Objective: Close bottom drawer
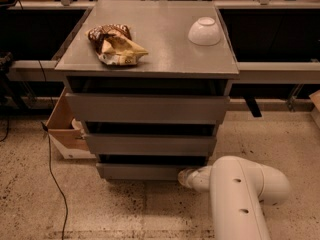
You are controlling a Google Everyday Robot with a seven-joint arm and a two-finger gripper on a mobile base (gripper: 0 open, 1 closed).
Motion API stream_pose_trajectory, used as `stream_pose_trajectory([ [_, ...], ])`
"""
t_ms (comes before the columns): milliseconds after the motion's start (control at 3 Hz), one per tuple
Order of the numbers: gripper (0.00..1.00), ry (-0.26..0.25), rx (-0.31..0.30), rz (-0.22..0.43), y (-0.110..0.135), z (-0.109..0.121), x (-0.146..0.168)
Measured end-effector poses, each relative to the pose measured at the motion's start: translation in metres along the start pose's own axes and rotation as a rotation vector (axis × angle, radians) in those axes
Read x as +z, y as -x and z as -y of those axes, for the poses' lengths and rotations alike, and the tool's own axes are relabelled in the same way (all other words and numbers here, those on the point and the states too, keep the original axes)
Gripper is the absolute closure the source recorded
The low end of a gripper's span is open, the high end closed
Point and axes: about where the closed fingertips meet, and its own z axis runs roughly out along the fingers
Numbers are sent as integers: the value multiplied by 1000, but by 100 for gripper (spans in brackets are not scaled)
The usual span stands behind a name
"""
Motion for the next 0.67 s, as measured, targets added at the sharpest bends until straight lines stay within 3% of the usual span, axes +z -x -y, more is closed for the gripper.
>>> stream_pose_trajectory([
  [333, 100, -36, -3, 12, -1, 9, -3],
  [667, 100, -28, 13, 13, -6, -2, -10],
])
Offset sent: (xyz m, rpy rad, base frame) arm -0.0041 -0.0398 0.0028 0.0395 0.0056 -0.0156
